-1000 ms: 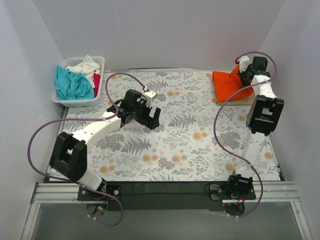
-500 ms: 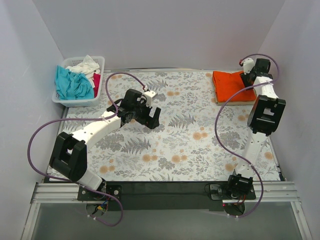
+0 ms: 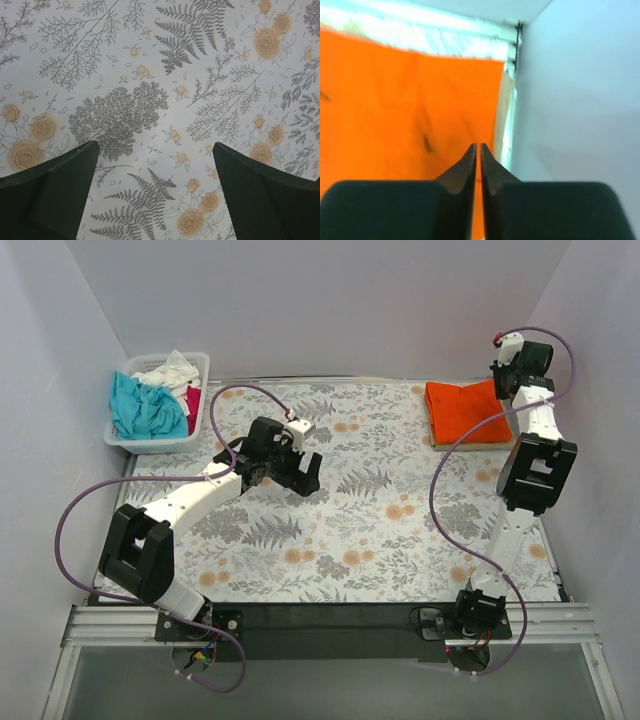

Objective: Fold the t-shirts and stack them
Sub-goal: Neatly place the folded tshirt to the corner

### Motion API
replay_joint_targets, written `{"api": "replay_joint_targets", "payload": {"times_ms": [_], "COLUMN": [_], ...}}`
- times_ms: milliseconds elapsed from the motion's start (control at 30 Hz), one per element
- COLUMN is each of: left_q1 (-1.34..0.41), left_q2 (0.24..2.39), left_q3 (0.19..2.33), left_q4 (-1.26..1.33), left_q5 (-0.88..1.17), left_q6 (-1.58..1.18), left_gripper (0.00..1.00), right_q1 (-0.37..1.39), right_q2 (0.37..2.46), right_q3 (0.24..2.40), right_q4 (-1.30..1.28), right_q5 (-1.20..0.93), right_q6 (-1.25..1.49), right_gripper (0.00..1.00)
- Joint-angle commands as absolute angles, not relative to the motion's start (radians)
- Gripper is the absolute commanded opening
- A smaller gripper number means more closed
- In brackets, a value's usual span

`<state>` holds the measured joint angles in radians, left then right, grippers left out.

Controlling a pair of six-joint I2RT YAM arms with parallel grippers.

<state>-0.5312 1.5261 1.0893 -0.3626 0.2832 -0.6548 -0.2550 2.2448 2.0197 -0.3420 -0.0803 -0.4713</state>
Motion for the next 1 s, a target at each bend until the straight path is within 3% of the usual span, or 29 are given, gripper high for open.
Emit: {"api": "replay_joint_targets", "payload": {"times_ms": [0,100,533,733,967], "left_q1": [-0.526,-0.525,-0.514,-0.508,-0.505], "left_q2": [1.503,1.519,1.545,1.549,1.563], "left_q3": [1.121,1.132,1.114,1.118,1.131], "left_q4": [-0.342,-0.341,-0.322,-0.322,-0.33], "left_q5": [0.31,0.313,0.319,0.328,0.325], "left_q6": [-0.672,-0.673,-0.69,-0.699,-0.701], "left_gripper": [0.91,0.91,0.91,0.91,0.91], "right_q1": [-0.256,-0.256,-0.256,-0.256,-0.256], "right_q2": [2.229,2.27,2.416,2.482,2.539], "right_q3": [2.074,2.111,2.111,2.115,2.117], "right_q4": [-0.217,-0.183,0.086,0.147,0.15], "right_q5": [-0.149,-0.15,-0.195,-0.039,-0.005], "right_q6": [-0.264,-0.21,-0.123,-0.138,-0.202], "right_gripper": [0.08,0.01,0.01,0.01,0.01]}}
